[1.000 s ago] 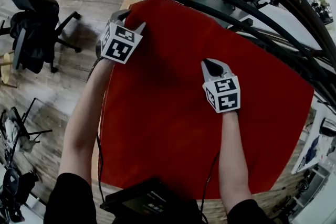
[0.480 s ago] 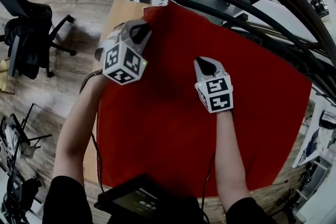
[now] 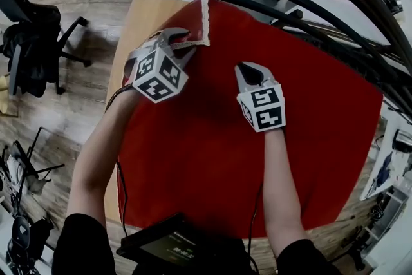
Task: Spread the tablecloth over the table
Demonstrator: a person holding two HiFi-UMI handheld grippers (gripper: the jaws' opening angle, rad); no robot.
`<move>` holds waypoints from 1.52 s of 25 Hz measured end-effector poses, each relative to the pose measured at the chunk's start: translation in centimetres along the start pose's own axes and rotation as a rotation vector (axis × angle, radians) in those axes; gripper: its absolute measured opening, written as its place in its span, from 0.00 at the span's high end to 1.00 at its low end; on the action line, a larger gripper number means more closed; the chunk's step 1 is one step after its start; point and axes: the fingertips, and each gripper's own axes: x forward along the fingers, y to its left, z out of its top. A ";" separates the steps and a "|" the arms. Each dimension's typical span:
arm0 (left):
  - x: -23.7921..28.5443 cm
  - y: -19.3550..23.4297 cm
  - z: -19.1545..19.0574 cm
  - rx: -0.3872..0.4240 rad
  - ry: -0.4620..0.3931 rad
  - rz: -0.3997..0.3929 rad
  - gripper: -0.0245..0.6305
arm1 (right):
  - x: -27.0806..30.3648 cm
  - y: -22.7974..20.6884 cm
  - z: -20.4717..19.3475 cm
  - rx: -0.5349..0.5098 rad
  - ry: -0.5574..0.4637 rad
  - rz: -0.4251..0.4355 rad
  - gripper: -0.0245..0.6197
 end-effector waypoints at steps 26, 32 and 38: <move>-2.6 0.5 -4.1 -0.423 0.108 0.049 0.95 | -6.3 -2.5 -6.2 0.086 0.071 -0.168 0.95; -2.4 1.6 -4.2 -0.425 0.100 0.032 0.95 | -5.9 -3.0 -6.6 0.185 0.051 -0.179 0.95; -1.6 4.1 -4.1 -0.440 0.093 -0.001 0.95 | -4.7 -3.2 -5.3 0.206 0.049 -0.195 0.95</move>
